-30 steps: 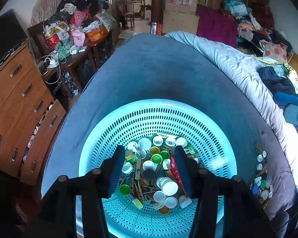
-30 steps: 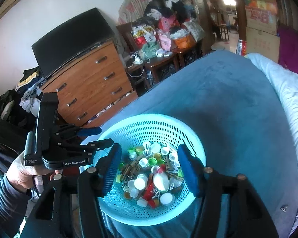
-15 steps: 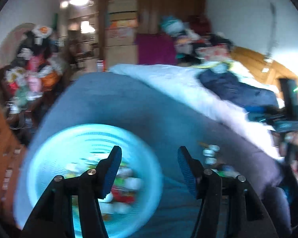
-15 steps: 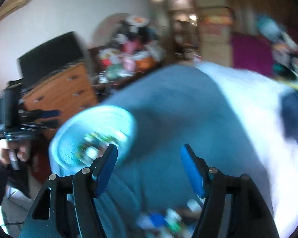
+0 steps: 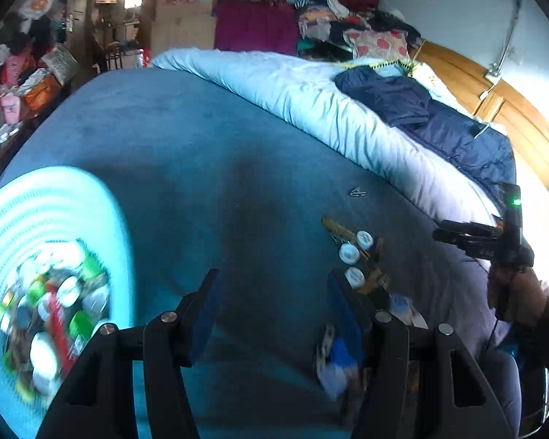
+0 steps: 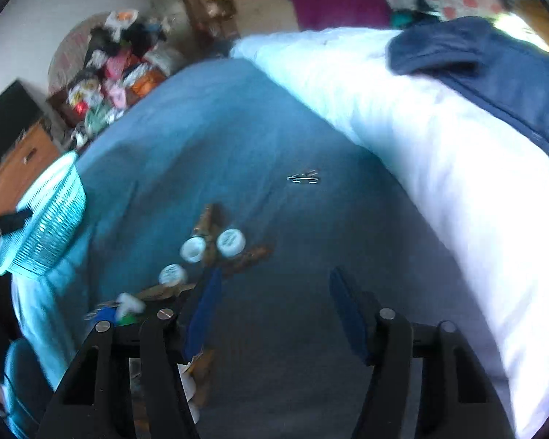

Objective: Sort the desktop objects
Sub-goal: 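Return to the pile and grasp a silver spring clip with the right tool, then grasp a wooden clothespin with the left tool while the right holds the clip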

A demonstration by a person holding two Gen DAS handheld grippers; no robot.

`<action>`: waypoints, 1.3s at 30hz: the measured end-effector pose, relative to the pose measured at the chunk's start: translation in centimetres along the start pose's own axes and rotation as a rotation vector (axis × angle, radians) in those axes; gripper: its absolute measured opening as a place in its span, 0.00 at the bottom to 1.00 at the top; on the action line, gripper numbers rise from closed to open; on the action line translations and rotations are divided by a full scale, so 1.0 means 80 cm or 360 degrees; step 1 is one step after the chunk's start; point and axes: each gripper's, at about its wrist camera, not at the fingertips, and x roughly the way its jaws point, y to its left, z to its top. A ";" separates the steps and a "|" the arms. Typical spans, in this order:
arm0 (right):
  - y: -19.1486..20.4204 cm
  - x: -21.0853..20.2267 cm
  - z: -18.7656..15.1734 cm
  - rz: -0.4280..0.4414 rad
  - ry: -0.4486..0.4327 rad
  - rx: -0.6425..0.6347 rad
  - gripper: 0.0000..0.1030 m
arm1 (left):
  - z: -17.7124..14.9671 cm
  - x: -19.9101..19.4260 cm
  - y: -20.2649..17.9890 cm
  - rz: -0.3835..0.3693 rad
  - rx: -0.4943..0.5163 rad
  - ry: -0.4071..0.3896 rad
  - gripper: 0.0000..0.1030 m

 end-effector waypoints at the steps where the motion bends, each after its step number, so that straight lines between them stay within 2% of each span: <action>1: -0.005 0.021 0.013 -0.0003 0.0020 -0.0070 0.58 | 0.010 0.018 -0.001 0.0005 0.0014 0.0027 0.58; 6: -0.010 0.101 0.071 -0.0115 0.0132 -0.0545 0.57 | 0.044 0.092 -0.005 -0.0030 0.0084 0.0195 0.58; 8: -0.014 0.126 0.093 -0.0119 0.0175 -0.0721 0.57 | 0.051 0.121 -0.006 -0.0020 0.0104 0.0268 0.58; 13: -0.015 0.181 0.112 -0.0064 0.0320 -0.0950 0.57 | 0.061 0.158 -0.012 -0.0076 0.0146 0.0338 0.58; 16: -0.013 0.200 0.108 0.0006 0.0386 -0.1030 0.57 | 0.068 0.176 -0.022 -0.0163 0.0257 0.0422 0.58; 19: -0.027 0.201 0.114 0.0061 0.0415 -0.0916 0.55 | 0.086 0.197 -0.043 -0.0144 0.0493 0.0471 0.58; 21: -0.031 0.193 0.111 0.0056 0.0416 -0.0849 0.31 | 0.097 0.205 -0.055 -0.0144 0.0621 0.0464 0.58; 22: -0.030 0.187 0.107 0.0040 0.0407 -0.0823 0.27 | 0.103 0.209 -0.065 -0.0132 0.0723 0.0452 0.58; 24: -0.035 0.163 0.098 0.0088 0.0334 -0.0658 0.26 | 0.113 0.217 -0.084 -0.0136 0.0934 0.0426 0.58; 26: -0.047 0.130 0.085 0.0159 0.0211 -0.0411 0.26 | 0.121 0.230 -0.100 -0.0144 0.1078 0.0405 0.58; 29: -0.069 0.087 0.057 0.0299 0.0065 -0.0090 0.26 | 0.137 0.245 -0.115 -0.0274 0.1010 0.0318 0.58; 30: -0.073 0.080 0.049 0.0297 0.0051 -0.0053 0.26 | 0.139 0.254 -0.120 -0.0345 0.0940 0.0316 0.58; 32: -0.082 0.067 0.034 0.0298 0.0037 0.0014 0.26 | 0.128 0.276 -0.132 -0.0364 0.0902 0.0365 0.58; 34: -0.088 0.055 0.020 0.0301 0.0043 0.0054 0.26 | 0.108 0.294 -0.137 -0.0272 0.0933 0.0486 0.56; 35: -0.088 0.050 0.015 0.0297 0.0040 0.0065 0.26 | 0.091 0.297 -0.133 -0.0184 0.0964 0.0569 0.50; 36: -0.089 0.041 0.010 0.0303 0.0026 0.0086 0.26 | 0.081 0.286 -0.122 -0.0094 0.0975 0.0564 0.50; 37: -0.089 0.026 0.003 0.0309 -0.0011 0.0112 0.26 | 0.075 0.270 -0.108 -0.0019 0.0936 0.0549 0.50; 39: -0.089 -0.002 -0.006 0.0346 -0.0088 0.0163 0.26 | 0.064 0.218 -0.056 0.0155 0.0714 0.0518 0.50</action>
